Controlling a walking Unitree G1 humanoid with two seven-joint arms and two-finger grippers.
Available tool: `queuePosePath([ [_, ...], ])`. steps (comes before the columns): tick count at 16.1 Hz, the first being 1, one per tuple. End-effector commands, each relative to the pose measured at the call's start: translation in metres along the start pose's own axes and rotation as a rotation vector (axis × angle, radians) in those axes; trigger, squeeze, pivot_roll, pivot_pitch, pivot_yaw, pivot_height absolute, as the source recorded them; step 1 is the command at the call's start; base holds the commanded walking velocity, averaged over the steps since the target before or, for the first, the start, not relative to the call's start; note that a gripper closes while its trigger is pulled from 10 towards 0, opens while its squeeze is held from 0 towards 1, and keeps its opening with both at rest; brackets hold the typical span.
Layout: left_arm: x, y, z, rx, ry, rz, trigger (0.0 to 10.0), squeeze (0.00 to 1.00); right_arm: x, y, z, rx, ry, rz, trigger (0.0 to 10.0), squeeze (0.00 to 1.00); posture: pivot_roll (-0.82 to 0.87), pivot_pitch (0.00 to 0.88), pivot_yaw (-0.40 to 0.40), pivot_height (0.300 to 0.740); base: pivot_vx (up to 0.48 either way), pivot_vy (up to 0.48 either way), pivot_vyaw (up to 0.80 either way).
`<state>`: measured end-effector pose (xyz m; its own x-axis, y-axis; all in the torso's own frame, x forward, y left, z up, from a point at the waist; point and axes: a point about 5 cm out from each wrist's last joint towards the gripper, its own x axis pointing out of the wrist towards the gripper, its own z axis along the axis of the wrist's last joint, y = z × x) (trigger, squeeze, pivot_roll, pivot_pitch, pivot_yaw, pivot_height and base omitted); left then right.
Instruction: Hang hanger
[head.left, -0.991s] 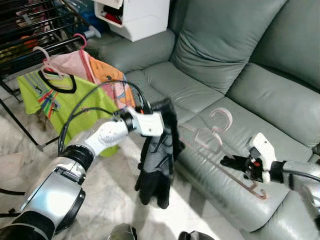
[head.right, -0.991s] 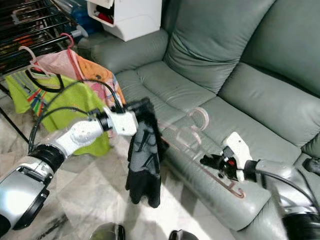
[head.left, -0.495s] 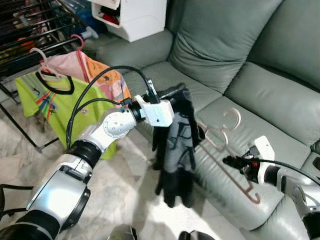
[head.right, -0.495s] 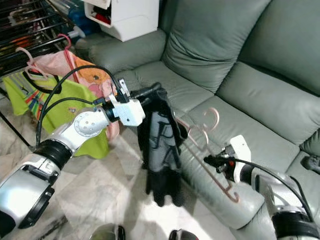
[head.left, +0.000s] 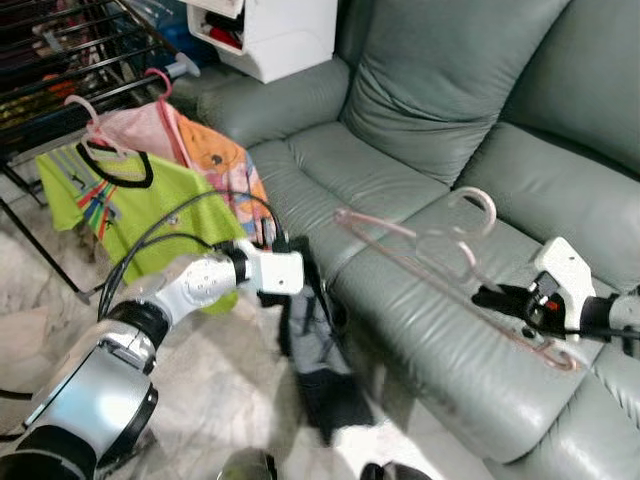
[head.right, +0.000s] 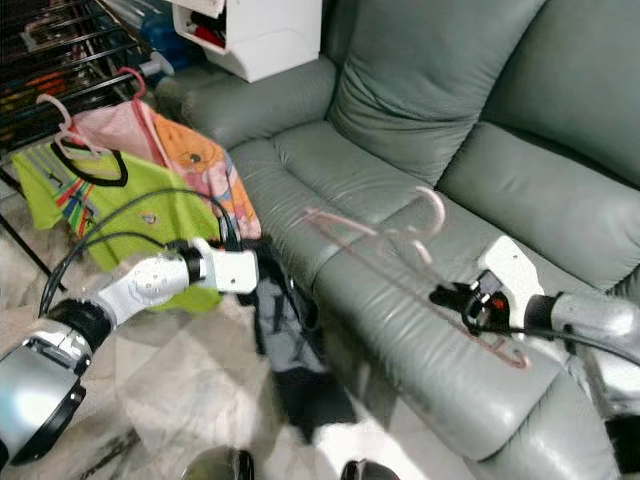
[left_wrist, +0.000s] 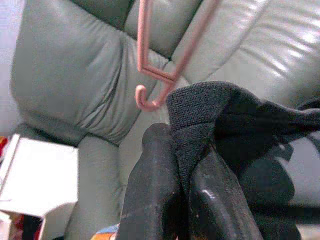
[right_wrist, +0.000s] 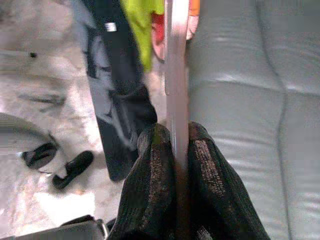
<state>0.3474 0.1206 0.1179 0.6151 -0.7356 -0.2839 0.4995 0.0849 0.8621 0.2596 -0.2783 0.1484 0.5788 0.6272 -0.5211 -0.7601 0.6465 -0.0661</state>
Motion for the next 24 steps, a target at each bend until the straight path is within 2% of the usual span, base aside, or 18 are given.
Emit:
queuePosePath([
  [1,0.000,0.019,0.001,0.021,0.000,0.064,10.0,0.00,-0.003,0.006,0.011,-0.020,-0.008,0.079,10.0,0.00,-0.08,0.063,0.052,0.740,0.000,0.000,0.00],
  [4,0.004,0.026,0.006,0.061,-0.018,0.085,10.0,0.00,-0.001,0.015,0.006,-0.011,0.026,0.176,10.0,0.00,-0.08,0.060,0.056,0.740,0.000,0.000,0.00],
  [10,0.003,0.037,0.006,0.086,-0.014,0.127,10.0,0.00,-0.006,0.025,-0.006,0.024,0.093,0.235,10.0,0.00,-0.08,0.057,0.058,0.740,0.000,0.000,0.00],
  [14,0.003,0.048,0.013,0.095,-0.066,0.170,10.0,0.00,0.001,0.019,-0.014,0.031,0.096,0.162,10.0,0.00,-0.08,0.053,0.058,0.740,0.000,0.000,0.00],
  [17,-0.001,0.052,0.014,0.103,-0.086,0.187,10.0,0.00,0.004,0.009,-0.022,0.062,0.084,0.048,10.0,0.00,-0.07,0.052,0.054,0.740,0.000,0.000,0.00],
  [21,-0.007,0.053,0.006,0.105,-0.043,0.204,10.0,0.00,-0.002,0.014,-0.028,0.077,0.094,0.071,10.0,0.00,-0.08,0.053,0.053,0.740,0.000,0.000,0.00],
  [24,-0.003,0.058,0.014,0.104,-0.091,0.222,10.0,0.00,-0.003,0.010,-0.032,0.080,0.105,0.044,10.0,0.00,-0.08,0.052,0.053,0.740,0.000,0.000,0.00],
])
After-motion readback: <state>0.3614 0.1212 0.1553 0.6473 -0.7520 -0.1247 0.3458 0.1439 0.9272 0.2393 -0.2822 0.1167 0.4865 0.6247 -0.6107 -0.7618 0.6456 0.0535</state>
